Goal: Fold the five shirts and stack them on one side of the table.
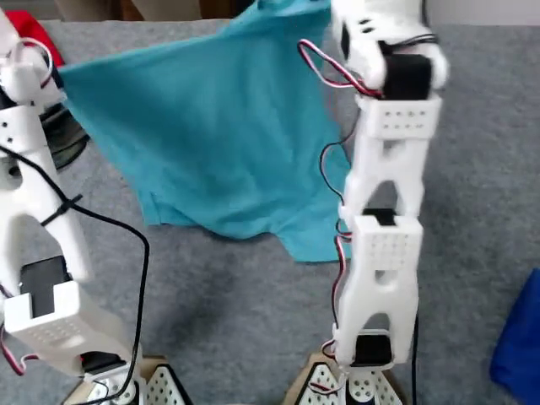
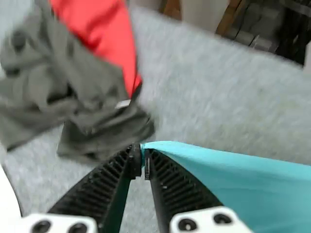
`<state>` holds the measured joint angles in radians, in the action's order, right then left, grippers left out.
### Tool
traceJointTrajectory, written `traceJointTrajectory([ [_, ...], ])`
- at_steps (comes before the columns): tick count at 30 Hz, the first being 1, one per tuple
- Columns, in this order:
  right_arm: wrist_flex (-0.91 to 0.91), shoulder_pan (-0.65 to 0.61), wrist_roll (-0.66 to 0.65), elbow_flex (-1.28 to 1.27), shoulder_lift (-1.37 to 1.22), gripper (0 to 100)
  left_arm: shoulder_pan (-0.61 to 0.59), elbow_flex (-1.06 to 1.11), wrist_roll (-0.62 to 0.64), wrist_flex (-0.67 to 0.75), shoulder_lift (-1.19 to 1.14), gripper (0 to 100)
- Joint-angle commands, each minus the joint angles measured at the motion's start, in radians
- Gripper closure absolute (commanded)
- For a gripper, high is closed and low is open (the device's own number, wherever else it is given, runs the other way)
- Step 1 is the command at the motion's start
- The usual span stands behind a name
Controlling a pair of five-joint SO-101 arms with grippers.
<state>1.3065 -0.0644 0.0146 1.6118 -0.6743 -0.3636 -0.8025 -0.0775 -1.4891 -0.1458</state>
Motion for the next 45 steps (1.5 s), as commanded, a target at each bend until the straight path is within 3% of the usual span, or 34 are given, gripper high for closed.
traceJointTrajectory([
  [1,-0.037,0.071,-0.011,0.054,0.196,99.3,0.041,-0.247,0.002,-0.094,0.056,98],
  [6,-0.077,0.162,-0.011,0.054,0.344,99.3,0.097,-0.557,0.002,-0.224,0.056,98],
  [12,-0.115,0.291,-0.011,0.045,0.487,99.3,0.127,-0.864,0.002,-0.269,0.056,98],
  [17,-0.115,0.344,-0.011,0.051,0.550,99.3,0.127,-0.844,0.002,-0.269,0.165,98],
  [28,-0.138,0.363,-0.012,0.036,0.616,99.3,0.126,-0.651,0.000,-0.269,0.361,98],
  [34,-0.203,0.312,-0.012,-0.085,0.509,99.3,0.127,-0.370,0.000,-0.250,0.328,98],
  [38,-0.255,0.242,-0.037,-0.203,0.397,99.3,0.120,-0.132,0.000,-0.086,0.228,98],
  [45,-0.482,0.156,-0.180,-0.338,0.125,99.3,0.129,0.215,0.002,0.347,0.036,98],
])
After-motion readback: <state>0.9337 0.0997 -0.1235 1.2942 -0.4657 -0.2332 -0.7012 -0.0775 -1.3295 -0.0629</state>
